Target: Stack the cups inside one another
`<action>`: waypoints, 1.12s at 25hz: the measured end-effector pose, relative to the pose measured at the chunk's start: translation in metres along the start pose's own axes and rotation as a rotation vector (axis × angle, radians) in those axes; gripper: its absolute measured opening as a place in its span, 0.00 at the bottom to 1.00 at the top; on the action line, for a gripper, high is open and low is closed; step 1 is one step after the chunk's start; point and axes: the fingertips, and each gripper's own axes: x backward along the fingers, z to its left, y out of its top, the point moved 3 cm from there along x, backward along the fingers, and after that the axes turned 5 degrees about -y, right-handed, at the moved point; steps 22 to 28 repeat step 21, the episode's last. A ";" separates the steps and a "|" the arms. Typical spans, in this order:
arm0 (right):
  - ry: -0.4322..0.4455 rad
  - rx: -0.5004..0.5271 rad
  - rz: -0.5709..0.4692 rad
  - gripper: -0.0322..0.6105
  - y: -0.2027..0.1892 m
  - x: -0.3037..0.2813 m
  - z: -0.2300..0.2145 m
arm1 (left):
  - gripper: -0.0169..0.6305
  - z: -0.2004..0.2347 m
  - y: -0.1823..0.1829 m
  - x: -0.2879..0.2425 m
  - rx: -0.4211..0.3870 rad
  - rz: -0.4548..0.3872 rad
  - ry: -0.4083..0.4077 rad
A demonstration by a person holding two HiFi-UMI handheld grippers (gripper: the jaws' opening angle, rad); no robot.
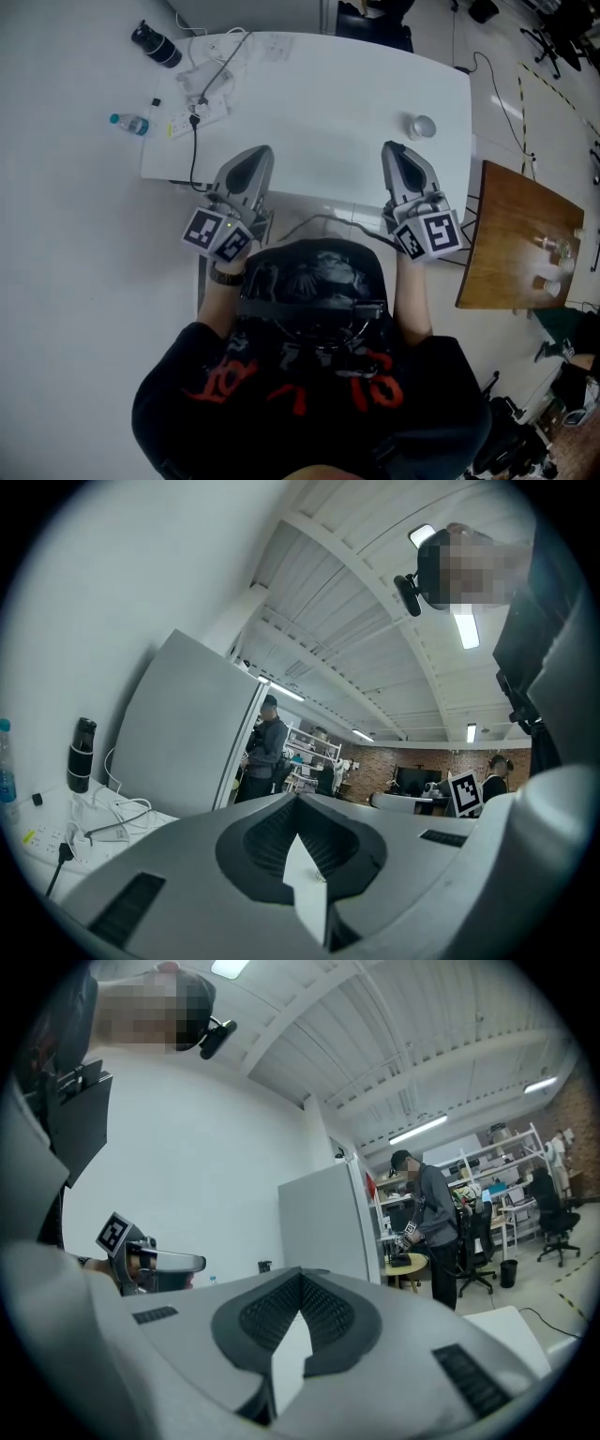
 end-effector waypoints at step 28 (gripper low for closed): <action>-0.044 -0.044 0.035 0.05 -0.015 0.027 -0.004 | 0.03 -0.016 -0.008 0.004 0.020 0.039 -0.003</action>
